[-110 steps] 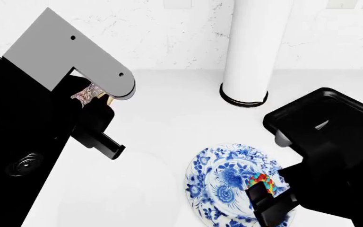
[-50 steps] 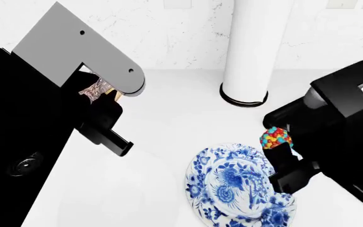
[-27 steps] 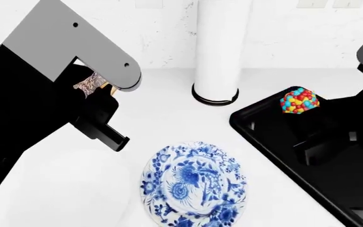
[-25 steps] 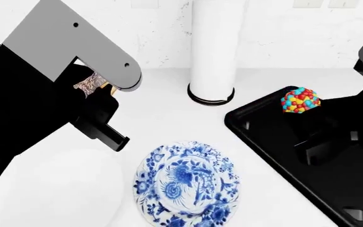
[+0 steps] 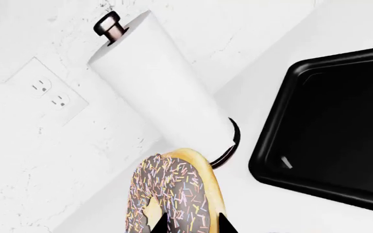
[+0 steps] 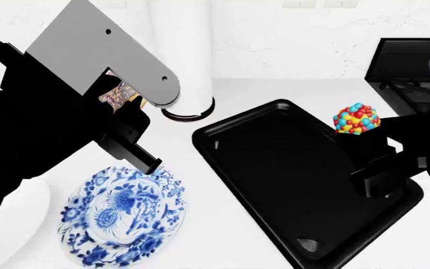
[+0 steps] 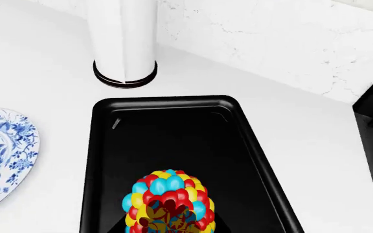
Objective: Move the dessert items from the plate to the tray.
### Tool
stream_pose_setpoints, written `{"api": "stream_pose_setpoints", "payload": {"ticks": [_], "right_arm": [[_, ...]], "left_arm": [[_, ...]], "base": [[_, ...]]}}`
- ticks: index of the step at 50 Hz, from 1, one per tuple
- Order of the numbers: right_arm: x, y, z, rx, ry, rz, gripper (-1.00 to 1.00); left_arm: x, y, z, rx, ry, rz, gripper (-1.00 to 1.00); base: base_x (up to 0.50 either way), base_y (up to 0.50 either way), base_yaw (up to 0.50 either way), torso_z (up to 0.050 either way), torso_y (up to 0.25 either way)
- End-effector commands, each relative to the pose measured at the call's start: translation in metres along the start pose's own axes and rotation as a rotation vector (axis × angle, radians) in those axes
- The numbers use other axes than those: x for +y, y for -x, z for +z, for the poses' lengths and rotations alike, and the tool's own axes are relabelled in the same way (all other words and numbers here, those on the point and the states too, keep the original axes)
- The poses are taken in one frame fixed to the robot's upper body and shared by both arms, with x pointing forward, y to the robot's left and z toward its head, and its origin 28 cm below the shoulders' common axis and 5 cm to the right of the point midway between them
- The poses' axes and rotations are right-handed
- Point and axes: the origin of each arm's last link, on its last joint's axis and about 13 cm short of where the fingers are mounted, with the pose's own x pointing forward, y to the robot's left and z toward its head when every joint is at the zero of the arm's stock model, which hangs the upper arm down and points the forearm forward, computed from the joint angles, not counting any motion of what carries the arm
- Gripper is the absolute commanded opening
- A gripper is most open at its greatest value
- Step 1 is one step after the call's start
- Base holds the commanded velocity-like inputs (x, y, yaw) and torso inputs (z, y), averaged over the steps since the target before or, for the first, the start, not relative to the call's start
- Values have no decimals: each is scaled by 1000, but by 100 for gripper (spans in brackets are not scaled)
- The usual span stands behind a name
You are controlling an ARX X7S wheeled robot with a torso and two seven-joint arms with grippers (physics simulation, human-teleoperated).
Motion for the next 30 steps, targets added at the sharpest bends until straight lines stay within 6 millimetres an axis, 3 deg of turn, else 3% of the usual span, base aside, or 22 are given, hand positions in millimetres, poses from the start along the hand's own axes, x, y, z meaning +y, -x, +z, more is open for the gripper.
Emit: {"api": "stream_pose_setpoints", "payload": {"ticks": [1,14,23,30], "right_arm": [[0,-2,-3,-4,5,7,-100],[2,-7,-6,-2,-1,24,-100],[4,-12,-11,9,-9,41,-100],[2,-11,-12,7,-14,26,-100]], "left_arm": [[-1,-4,1,-13,-16,12,-100],[-3,-19,4,-41,-110,44,-100],[-2,-47,2,-109,-371,119,-100],[-16,-67,-6,-157,-605,91,-100]], "base": [[-43,-500,0,0,0],[0,-179,0,0,0],[0,0,0,0,0],[0,0,0,0,1]]}}
